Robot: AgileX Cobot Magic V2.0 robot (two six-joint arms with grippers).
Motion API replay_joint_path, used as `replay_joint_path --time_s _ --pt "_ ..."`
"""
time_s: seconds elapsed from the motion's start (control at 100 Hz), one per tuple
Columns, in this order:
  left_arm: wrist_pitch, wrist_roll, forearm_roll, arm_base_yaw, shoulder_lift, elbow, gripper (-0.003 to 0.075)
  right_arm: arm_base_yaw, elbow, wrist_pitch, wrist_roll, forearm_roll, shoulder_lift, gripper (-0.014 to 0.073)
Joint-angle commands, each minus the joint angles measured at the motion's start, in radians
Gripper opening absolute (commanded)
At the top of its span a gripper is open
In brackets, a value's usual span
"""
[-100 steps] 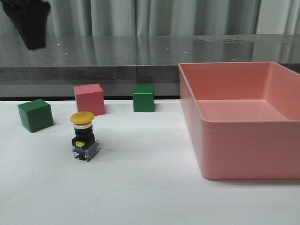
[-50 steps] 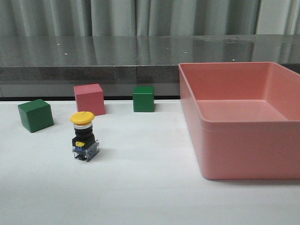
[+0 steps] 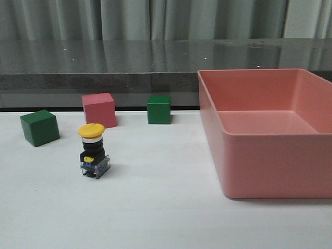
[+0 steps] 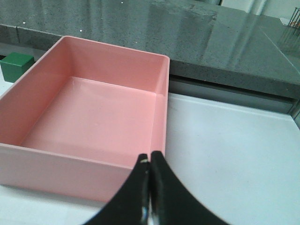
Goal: Place and stand button with both arms
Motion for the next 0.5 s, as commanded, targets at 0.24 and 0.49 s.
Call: replay_joint_path --time_s 0.24,0.49 --pt "-0.072 -0.012 -0.028 0.001 -0.062 0.082 -0.0020 -0.007 -0.024 -0.074 -0.002 -0.010 0.008 -0.0062" --pt "-0.106 -0.012 -0.028 0.001 -0.063 0.102 -0.0020 -0.007 -0.024 -0.074 -0.002 -0.010 0.008 -0.0062"
